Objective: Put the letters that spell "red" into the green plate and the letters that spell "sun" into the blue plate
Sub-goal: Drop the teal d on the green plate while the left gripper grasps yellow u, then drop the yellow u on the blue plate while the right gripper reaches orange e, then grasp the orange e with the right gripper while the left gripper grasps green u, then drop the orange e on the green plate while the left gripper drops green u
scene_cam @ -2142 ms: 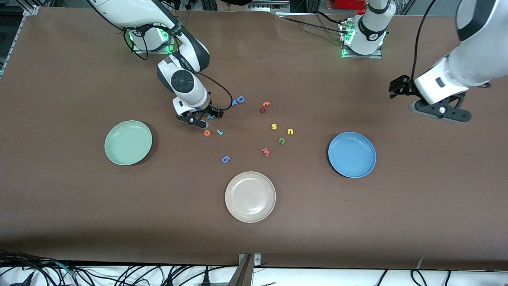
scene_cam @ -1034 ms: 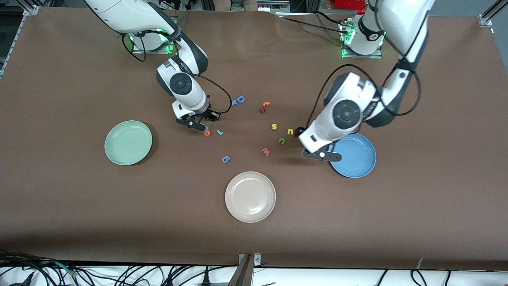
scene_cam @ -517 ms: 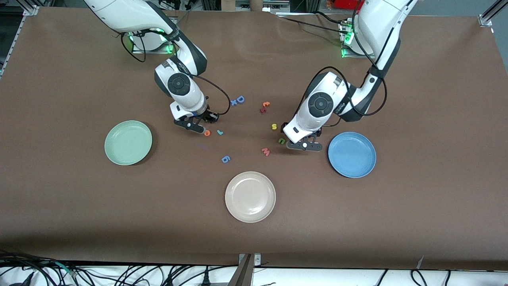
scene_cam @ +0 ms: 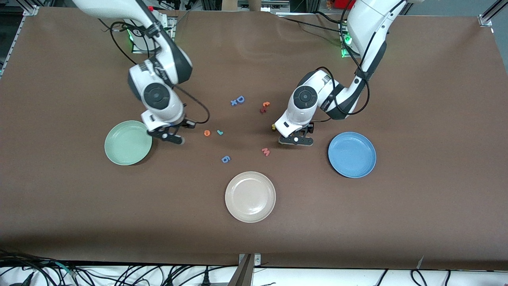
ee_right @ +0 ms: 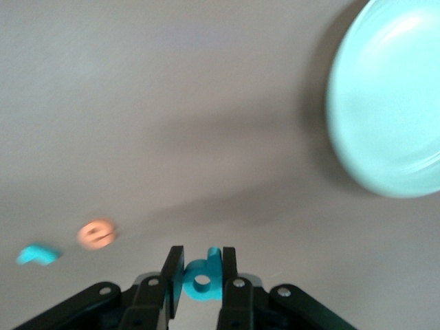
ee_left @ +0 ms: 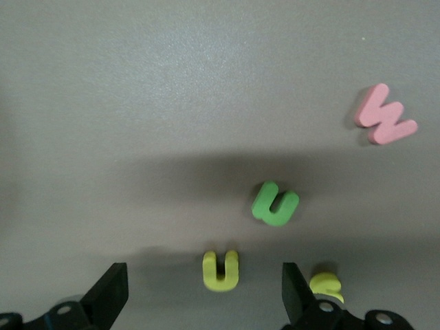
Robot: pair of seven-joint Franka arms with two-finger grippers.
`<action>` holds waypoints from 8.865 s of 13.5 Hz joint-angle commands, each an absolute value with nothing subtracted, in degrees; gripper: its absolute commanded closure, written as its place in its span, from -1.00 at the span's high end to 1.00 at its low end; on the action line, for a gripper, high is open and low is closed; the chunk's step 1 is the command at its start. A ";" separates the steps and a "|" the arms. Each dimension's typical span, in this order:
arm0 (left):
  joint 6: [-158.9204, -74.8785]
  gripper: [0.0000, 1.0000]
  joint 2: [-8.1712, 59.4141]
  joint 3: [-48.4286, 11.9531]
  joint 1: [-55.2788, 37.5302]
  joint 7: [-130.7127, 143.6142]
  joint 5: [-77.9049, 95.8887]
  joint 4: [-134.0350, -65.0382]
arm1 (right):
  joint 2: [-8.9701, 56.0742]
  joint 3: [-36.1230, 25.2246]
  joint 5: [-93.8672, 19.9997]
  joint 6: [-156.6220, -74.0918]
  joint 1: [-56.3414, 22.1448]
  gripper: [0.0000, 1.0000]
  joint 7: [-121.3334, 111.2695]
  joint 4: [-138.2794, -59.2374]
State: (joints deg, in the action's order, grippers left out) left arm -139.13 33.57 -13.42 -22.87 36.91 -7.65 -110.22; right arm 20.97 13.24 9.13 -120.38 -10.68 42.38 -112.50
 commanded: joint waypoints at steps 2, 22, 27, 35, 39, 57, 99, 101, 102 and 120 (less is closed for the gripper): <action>-141.15 0.60 34.37 -13.18 -23.03 38.67 -9.49 -110.39 | 21.79 3.28 7.91 -118.30 -10.64 -0.74 25.10 -110.65; -135.28 -0.95 29.63 -14.15 -23.03 38.77 -9.49 -111.01 | 23.92 5.96 6.59 -123.41 1.85 0.88 10.07 -110.48; -130.96 -0.97 27.16 -13.80 -15.31 19.82 -9.58 -108.46 | 19.87 14.75 6.50 -121.20 1.93 0.88 23.96 -110.48; -133.05 -0.93 31.55 -13.80 -4.48 3.25 -23.37 -107.14 | 24.95 27.51 6.50 -125.41 -0.87 0.95 46.40 -110.65; -137.99 -0.79 34.80 -14.24 -2.02 3.34 -22.68 -107.23 | 29.43 27.51 6.59 -129.54 -2.20 0.94 46.49 -111.27; -133.33 1.00 35.75 -20.57 -16.94 23.17 -18.10 -102.41 | 35.51 25.49 12.39 -139.39 -5.54 0.31 50.54 -113.55; -117.93 -0.74 30.59 -21.71 3.60 -7.47 -17.93 -106.33 | 23.47 6.23 7.31 -123.05 -0.88 0.72 18.89 -112.32; -124.07 -0.72 30.41 -21.71 5.27 -7.73 -18.02 -110.29 | 22.51 9.13 5.63 -122.43 -0.88 0.72 22.74 -111.97; -126.10 -0.69 30.41 -21.62 5.53 -7.73 -18.10 -111.69 | 22.15 11.40 5.63 -122.43 -0.88 0.72 26.59 -111.97; -121.38 1.00 22.41 -26.89 5.45 -2.14 -10.99 -112.24 | 34.62 23.82 8.87 -139.47 -12.83 0.91 58.80 -110.04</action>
State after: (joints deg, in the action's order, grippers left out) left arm -121.73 23.17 -25.52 5.35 -5.17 -12.67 -111.63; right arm 33.08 24.25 7.23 -138.13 -12.25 58.27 -111.00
